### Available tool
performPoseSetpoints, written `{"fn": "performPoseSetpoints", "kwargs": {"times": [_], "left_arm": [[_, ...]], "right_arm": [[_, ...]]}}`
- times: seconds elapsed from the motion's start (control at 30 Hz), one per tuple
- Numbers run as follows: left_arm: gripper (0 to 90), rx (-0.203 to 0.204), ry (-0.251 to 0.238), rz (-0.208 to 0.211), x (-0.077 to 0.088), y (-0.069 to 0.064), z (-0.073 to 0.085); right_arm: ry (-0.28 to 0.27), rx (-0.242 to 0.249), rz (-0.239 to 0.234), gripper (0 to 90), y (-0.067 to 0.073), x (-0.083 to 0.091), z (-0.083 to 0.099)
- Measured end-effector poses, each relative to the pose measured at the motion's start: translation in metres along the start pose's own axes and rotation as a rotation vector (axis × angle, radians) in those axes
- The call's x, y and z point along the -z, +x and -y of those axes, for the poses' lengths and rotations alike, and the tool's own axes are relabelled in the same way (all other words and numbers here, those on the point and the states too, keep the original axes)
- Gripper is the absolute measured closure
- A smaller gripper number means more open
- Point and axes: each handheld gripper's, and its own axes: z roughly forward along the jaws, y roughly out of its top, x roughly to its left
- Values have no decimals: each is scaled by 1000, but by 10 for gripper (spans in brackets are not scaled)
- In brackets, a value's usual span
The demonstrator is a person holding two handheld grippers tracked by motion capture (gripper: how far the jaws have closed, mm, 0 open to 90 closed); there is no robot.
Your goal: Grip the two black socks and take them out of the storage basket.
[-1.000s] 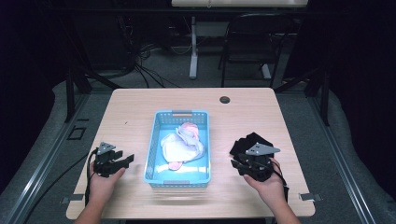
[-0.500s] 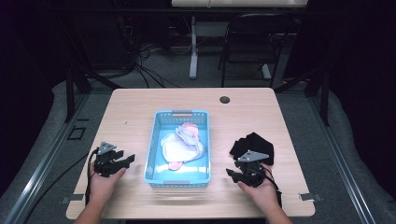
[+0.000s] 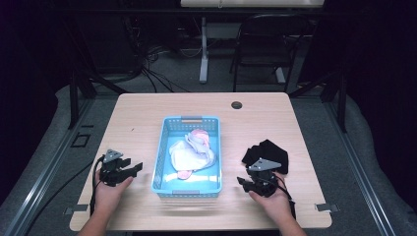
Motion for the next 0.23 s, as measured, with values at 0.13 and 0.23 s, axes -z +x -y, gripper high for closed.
{"fn": "performPoseSetpoints", "kwargs": {"times": [0.13, 0.23], "left_arm": [[422, 2, -1, 0, -1, -1, 0], [413, 2, -4, -3, -1, 0, 0]], "right_arm": [[-22, -30, 8, 496, -5, 3, 0], [-37, -56, 13, 482, -10, 6, 0]]}}
